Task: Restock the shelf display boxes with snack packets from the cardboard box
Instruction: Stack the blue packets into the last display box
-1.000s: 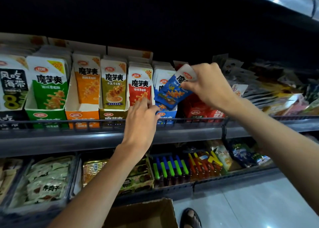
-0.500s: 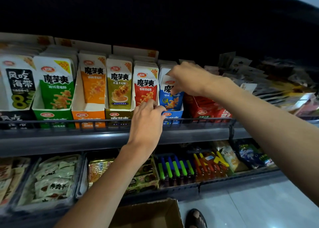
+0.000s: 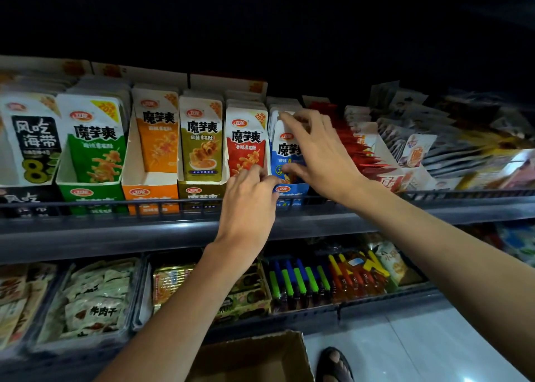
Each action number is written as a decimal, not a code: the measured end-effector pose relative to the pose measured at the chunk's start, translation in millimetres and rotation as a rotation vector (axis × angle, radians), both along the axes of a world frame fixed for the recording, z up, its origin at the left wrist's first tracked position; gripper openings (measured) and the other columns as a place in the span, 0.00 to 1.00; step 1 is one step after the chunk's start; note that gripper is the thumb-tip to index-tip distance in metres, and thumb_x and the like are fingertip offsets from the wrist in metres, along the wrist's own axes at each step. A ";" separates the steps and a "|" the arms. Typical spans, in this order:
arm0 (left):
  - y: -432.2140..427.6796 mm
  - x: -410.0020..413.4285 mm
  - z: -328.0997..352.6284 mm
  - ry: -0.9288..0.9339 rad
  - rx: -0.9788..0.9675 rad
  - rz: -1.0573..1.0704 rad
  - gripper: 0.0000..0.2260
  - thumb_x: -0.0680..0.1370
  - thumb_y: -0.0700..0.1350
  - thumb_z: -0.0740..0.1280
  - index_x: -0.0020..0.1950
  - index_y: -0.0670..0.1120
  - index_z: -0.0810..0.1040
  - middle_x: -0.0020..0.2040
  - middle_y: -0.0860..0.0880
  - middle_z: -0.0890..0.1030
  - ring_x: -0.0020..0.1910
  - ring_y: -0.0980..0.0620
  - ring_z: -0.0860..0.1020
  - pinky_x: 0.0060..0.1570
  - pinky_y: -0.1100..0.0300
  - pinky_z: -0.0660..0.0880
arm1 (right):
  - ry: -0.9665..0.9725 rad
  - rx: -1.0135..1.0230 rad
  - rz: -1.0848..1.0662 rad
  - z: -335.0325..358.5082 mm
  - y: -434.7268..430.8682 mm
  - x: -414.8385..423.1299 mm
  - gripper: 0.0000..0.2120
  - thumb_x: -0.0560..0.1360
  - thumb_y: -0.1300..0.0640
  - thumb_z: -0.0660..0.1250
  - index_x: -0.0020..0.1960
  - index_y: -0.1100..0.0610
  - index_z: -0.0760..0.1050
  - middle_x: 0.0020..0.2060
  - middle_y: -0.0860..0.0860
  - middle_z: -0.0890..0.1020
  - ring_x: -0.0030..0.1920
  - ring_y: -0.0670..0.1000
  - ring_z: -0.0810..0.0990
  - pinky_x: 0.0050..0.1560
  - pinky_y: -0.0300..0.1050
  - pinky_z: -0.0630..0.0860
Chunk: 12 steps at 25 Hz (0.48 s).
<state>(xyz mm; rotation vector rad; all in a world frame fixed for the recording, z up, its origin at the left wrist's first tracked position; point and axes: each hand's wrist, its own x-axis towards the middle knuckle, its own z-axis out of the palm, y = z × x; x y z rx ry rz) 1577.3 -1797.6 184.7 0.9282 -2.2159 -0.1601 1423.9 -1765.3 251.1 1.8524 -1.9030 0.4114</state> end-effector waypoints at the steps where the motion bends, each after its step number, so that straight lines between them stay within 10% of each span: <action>1: -0.2 -0.1 -0.2 -0.006 0.002 -0.003 0.13 0.78 0.45 0.67 0.63 0.47 0.79 0.56 0.47 0.76 0.56 0.47 0.73 0.57 0.54 0.67 | 0.000 -0.004 -0.008 -0.4 -2.5 -0.8 0.43 0.68 0.50 0.78 0.77 0.56 0.61 0.70 0.59 0.66 0.69 0.60 0.65 0.68 0.55 0.66; 6: -0.8 2.4 -0.6 -0.030 -0.011 -0.025 0.14 0.78 0.44 0.68 0.63 0.47 0.79 0.56 0.47 0.76 0.56 0.47 0.74 0.56 0.54 0.67 | -0.054 0.056 -0.031 1.8 -9.3 -2.0 0.46 0.67 0.50 0.78 0.78 0.54 0.59 0.75 0.59 0.61 0.76 0.60 0.58 0.75 0.53 0.57; 12: 11.4 12.8 8.6 -0.018 -0.071 -0.028 0.16 0.75 0.43 0.72 0.62 0.47 0.79 0.56 0.46 0.75 0.56 0.46 0.73 0.56 0.51 0.73 | -0.145 -0.245 -0.035 -13.3 42.6 -2.4 0.26 0.72 0.57 0.75 0.67 0.57 0.72 0.57 0.57 0.73 0.58 0.56 0.73 0.57 0.50 0.74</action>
